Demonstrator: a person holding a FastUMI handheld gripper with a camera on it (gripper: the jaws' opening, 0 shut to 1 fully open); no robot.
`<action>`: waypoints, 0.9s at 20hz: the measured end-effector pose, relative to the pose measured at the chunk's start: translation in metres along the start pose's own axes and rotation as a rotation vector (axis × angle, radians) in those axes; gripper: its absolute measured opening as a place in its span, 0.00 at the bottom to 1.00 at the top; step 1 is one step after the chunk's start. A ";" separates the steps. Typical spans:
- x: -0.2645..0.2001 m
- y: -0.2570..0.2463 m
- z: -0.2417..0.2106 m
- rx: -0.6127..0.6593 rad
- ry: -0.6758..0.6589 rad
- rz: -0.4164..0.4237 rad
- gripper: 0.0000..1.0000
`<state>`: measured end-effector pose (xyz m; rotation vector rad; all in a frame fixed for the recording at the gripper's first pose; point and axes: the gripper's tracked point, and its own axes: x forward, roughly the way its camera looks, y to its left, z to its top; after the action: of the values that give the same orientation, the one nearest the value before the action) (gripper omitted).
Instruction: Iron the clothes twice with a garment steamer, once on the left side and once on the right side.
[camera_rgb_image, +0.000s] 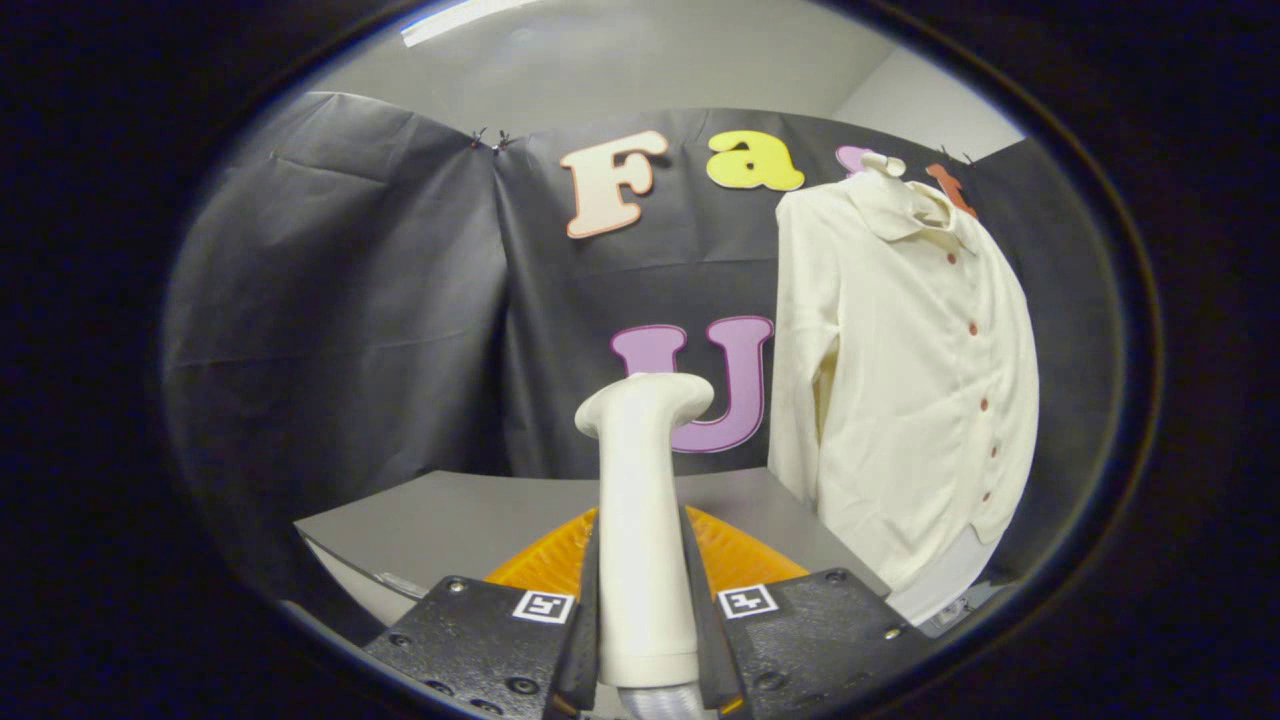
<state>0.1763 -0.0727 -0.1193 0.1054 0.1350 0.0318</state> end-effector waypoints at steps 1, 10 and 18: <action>-0.003 -0.008 0.006 0.011 -0.011 0.000 0.38; -0.019 -0.096 0.059 0.057 -0.116 -0.062 0.38; -0.001 -0.166 0.068 0.071 -0.220 -0.123 0.38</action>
<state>0.1889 -0.2449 -0.0704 0.1708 -0.0772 -0.1071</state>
